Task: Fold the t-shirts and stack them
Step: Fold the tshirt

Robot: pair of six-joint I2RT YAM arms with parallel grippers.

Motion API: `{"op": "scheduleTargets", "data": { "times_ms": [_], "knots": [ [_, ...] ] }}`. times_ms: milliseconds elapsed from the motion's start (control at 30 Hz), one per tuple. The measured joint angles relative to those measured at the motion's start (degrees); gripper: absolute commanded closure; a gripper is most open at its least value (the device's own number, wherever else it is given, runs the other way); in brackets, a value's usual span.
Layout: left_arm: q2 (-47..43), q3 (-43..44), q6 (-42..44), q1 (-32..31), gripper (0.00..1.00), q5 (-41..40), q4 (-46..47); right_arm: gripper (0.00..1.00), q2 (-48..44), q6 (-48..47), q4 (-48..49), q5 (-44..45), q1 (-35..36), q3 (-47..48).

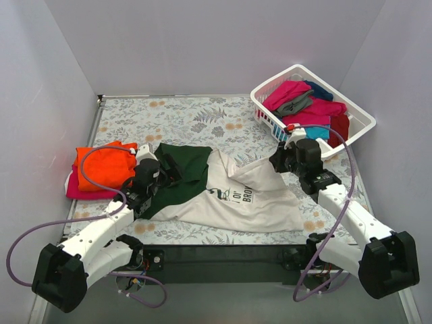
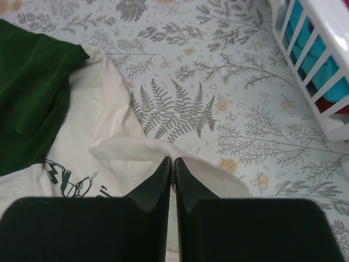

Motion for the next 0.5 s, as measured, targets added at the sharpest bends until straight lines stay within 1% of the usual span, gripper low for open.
{"op": "scheduleTargets", "data": {
  "times_ms": [67, 167, 300, 433, 500],
  "knots": [
    [0.8, 0.0, 0.2, 1.7, 0.17, 0.7, 0.2, 0.99, 1.7, -0.9, 0.0, -0.5, -1.9, 2.3],
    [2.9, 0.0, 0.2, 2.4, 0.17, 1.7, 0.6, 0.99, 4.7, -1.9, 0.3, -1.0, -3.9, 5.5],
    [5.0, 0.0, 0.2, 3.1, 0.16, 2.2, 0.8, 0.99, 7.1, -2.6, 0.3, -1.3, -5.9, 6.6],
    [6.3, -0.1, 0.4, 4.4, 0.19, 2.3, 1.7, 0.99, 7.6, -3.0, 0.1, -1.3, -6.9, 6.5],
    [7.2, -0.4, 0.3, 4.7, 0.23, 2.5, 2.5, 0.99, 7.6, -3.1, 0.1, -1.3, -7.0, 6.5]
  ]
}}
